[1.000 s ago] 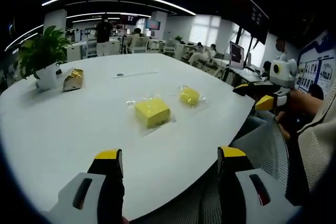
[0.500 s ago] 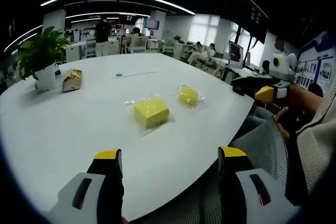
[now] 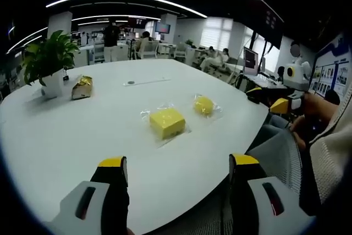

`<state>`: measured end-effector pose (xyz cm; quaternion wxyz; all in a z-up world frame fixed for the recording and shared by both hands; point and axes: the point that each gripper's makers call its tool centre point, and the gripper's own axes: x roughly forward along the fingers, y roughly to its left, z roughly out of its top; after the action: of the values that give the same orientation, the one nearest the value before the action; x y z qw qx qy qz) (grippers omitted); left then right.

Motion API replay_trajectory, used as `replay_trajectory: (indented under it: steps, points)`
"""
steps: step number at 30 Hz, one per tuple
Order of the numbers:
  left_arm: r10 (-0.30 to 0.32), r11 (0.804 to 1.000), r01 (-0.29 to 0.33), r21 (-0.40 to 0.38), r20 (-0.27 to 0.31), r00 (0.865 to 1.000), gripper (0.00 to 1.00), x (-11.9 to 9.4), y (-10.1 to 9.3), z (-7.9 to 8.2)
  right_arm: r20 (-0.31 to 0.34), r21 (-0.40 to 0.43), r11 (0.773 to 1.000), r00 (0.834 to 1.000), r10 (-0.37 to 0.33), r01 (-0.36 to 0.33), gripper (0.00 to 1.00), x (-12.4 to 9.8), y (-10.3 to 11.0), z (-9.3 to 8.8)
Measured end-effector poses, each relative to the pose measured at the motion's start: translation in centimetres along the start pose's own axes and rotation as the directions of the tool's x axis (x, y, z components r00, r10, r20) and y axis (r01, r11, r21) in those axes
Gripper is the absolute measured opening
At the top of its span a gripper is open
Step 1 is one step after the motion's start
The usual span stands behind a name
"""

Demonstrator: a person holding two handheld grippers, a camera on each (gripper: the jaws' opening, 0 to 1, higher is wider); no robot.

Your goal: Compare the silicone blocks by pressing each to a similar depth, holding the contact briefly, and releasing to observe deformation and rebound differences across the visible hardness samples.

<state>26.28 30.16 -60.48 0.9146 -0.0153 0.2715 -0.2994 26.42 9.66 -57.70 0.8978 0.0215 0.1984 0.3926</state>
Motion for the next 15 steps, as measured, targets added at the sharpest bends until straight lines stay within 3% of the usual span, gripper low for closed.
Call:
replay_trajectory:
  steps: [15]
  points:
    - [-0.011, 1.000, 0.011, 0.007, -0.035, 0.999, 0.77, 0.16, -0.70, -0.84, -0.012, 0.011, 1.000, 1.000, -0.025, 0.025, 0.71, -0.42, -0.73, -1.02]
